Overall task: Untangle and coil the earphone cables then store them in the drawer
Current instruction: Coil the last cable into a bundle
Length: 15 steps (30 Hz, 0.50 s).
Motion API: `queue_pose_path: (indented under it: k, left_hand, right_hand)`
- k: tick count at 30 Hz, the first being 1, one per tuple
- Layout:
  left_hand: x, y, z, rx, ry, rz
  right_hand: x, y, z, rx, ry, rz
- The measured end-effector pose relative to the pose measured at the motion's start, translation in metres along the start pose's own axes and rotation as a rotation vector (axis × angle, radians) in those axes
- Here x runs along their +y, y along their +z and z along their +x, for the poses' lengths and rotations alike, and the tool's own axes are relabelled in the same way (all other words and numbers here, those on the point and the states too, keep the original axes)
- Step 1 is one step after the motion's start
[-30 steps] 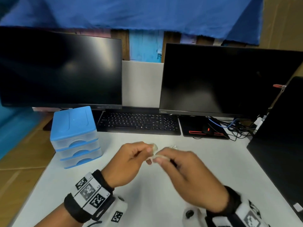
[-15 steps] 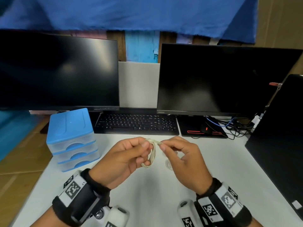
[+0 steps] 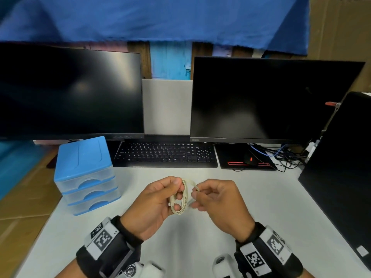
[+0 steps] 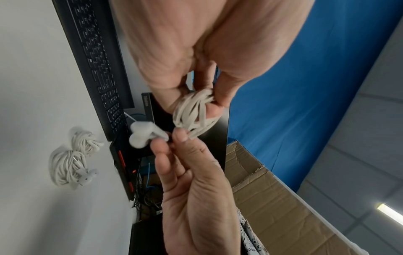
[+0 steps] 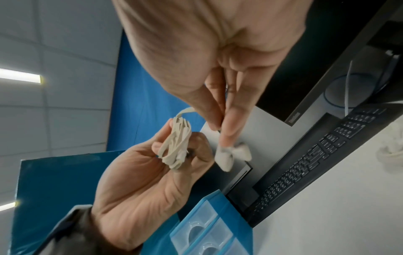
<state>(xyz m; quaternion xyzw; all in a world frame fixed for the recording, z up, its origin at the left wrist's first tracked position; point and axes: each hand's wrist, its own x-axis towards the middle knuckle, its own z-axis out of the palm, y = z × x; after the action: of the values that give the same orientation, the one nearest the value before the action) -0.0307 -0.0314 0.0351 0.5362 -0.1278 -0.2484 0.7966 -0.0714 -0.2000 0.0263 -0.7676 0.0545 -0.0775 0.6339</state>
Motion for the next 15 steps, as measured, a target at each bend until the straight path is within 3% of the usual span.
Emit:
queue_pose_path:
  k: [6, 15]
  left_hand:
    - [0.006, -0.001, 0.0, 0.047, 0.005, -0.018]
    - [0.006, 0.002, -0.001, 0.028, -0.029, -0.074]
  right_hand:
    - [-0.009, 0.009, -0.009, 0.084, 0.029, 0.359]
    - [-0.004, 0.012, -0.009, 0.046, 0.117, 0.516]
